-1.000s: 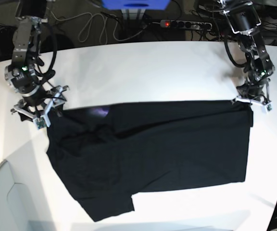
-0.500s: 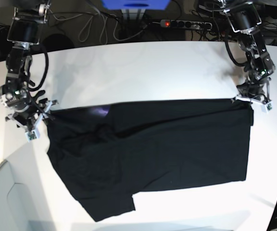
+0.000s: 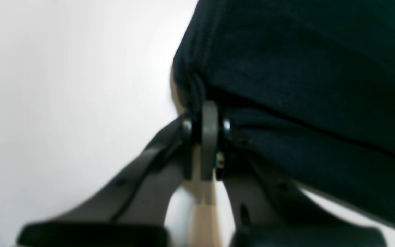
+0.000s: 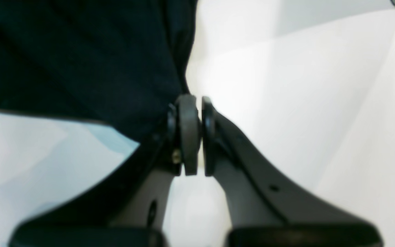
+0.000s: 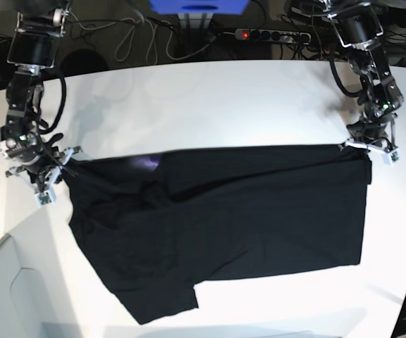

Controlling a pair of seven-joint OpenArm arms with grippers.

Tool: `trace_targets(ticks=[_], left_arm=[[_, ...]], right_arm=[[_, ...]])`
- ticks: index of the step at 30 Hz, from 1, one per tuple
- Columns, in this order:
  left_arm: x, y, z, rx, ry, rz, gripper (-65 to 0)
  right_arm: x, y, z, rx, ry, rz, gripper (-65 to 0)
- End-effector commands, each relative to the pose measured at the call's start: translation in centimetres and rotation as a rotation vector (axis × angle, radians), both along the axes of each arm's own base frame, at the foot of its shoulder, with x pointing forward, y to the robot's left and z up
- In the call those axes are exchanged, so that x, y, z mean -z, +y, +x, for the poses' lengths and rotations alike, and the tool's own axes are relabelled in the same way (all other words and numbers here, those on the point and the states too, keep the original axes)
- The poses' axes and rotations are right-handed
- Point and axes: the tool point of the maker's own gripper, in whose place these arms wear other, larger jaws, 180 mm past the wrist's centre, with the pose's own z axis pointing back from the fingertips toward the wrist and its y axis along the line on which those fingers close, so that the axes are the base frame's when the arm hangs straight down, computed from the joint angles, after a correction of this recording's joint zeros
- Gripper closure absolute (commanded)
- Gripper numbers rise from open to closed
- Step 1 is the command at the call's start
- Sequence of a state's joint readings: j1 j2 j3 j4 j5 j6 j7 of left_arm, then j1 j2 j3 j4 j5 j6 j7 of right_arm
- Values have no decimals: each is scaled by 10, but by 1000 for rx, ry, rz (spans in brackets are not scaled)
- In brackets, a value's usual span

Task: Fold the T-shirt properly
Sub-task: 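Drag the folded shirt with both grippers back toward the robot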

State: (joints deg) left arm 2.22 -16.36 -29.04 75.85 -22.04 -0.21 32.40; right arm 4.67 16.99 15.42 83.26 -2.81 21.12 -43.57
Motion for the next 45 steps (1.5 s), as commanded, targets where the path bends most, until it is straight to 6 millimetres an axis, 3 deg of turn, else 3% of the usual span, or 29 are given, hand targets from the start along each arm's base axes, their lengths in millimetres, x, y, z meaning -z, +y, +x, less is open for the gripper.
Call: trace_targets(ticks=[1, 7, 9, 14, 18, 25, 27, 31, 32, 34, 36, 45], left_arm=[[-15, 9, 8, 0, -34, 34, 0], [-15, 9, 8, 0, -34, 34, 0], [-15, 9, 8, 0, -34, 34, 0], [-16, 9, 8, 1, -34, 36, 0], [-16, 9, 8, 1, -34, 36, 0], [-16, 9, 8, 1, -34, 36, 0], [-16, 9, 8, 1, -34, 36, 0], [-15, 9, 7, 1, -33, 36, 0], [-15, 9, 7, 1, -33, 36, 0], [-15, 9, 6, 1, -29, 36, 0], [-14, 8, 1, 6, -23, 42, 0], [-57, -7, -7, 86, -92, 133, 0]], right_arm=[[-21, -6, 11, -15, -61, -23, -1], [-48, 8, 5, -66, -135, -61, -5], [-52, 11, 3, -73, -145, -64, -54], [-24, 11, -1, -41, -81, -16, -279], [-3, 5, 2, -10, -23, 18, -342], [8, 3, 5, 7, 8, 35, -309], [14, 2, 1, 9, 25, 39, -242], [27, -2, -7, 24, 66, 47, -26], [29, -2, -9, 25, 73, 45, 0], [31, -6, -17, 22, 83, 31, -11], [20, -11, -18, 8, 61, 0, -3], [-39, -15, -36, -88, -62, -152, -4]])
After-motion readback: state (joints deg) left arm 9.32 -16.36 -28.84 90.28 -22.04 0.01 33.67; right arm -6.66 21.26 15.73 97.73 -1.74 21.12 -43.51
